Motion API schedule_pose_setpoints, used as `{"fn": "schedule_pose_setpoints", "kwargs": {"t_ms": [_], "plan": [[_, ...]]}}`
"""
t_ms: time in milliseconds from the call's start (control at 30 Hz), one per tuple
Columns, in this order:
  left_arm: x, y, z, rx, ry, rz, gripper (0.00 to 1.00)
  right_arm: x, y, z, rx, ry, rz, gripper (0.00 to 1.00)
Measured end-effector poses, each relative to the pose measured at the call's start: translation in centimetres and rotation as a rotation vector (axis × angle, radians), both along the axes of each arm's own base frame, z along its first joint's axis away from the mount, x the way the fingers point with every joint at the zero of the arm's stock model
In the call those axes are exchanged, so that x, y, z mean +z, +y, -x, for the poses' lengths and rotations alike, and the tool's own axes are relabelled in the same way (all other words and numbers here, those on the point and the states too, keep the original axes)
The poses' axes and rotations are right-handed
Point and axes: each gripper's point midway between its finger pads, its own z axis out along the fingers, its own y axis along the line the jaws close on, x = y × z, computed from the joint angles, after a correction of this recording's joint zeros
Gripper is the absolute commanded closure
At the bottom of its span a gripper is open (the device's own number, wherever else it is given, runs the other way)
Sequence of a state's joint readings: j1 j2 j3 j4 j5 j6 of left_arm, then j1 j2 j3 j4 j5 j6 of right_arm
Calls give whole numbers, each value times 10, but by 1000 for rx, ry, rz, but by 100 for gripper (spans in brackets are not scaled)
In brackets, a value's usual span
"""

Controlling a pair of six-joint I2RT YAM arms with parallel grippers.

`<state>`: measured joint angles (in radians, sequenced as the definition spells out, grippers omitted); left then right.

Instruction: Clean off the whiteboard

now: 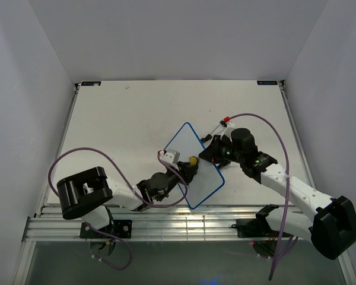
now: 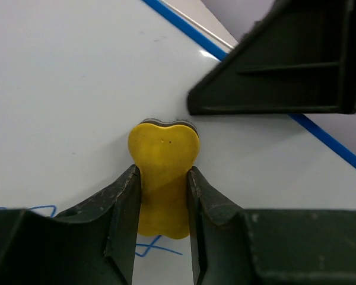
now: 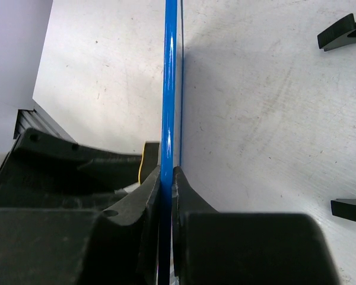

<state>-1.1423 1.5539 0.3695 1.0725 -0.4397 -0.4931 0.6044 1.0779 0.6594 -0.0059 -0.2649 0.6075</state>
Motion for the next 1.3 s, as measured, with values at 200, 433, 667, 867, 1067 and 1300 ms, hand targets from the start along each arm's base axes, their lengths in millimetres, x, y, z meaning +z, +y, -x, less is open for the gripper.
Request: {"fn": "schedule_pose_setpoints", "kwargs": {"t_ms": [200, 433, 667, 867, 1067, 1300], "plan": [[6, -12, 13, -21, -23, -4, 98, 0, 0, 0, 2, -4, 2, 92], [3, -3, 2, -17, 7, 29, 98, 2, 0, 0, 1, -12, 0, 92], [-47, 49, -27, 116, 108, -46, 98, 4, 0, -1, -6, -22, -1, 92], [-68, 60, -31, 154, 137, -103, 99, 5, -3, -4, -31, -31, 4, 92], [-64, 40, -6, 101, 93, -131, 98, 7, -5, -10, -55, -52, 9, 92], [-28, -13, 41, -90, 11, -85, 98, 8, -4, -11, -44, -73, 11, 92]]}}
